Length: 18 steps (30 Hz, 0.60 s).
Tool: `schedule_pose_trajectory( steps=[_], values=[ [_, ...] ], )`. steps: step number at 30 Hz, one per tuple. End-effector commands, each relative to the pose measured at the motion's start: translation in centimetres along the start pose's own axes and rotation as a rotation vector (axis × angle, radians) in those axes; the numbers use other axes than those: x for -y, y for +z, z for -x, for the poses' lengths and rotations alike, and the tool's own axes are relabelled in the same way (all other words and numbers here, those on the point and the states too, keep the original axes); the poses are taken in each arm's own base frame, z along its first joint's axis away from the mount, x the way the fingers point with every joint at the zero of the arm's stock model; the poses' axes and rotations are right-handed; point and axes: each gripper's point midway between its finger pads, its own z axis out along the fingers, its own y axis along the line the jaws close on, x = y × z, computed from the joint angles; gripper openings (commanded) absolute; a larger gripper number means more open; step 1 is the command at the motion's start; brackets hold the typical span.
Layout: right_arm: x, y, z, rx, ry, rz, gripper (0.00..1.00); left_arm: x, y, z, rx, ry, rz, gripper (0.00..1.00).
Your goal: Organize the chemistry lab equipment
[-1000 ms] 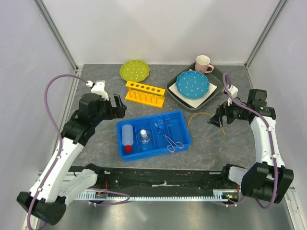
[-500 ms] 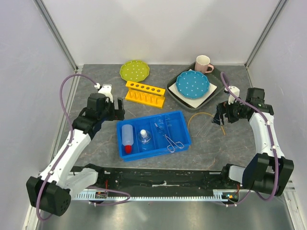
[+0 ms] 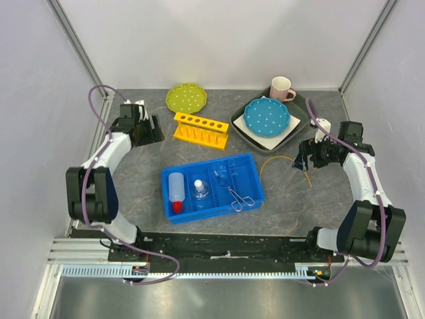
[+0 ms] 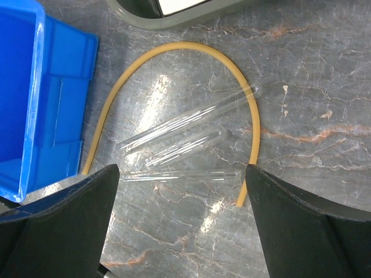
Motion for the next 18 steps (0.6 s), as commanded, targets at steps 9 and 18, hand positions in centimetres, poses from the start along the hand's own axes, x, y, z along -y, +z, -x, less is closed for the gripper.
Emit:
schedule_pose_trajectory(
  steps=[9,18],
  values=[
    [-1.3,0.8,3.1,0.132,-0.051,0.125,0.98,-1.6,5.0,4.2,-0.032,0.108,0.099,0.63],
    [-1.9,1.4,3.1,0.165,-0.063,0.169,0.98,0.2,6.9,4.3,-0.086,0.124,0.004,0.60]
  ],
)
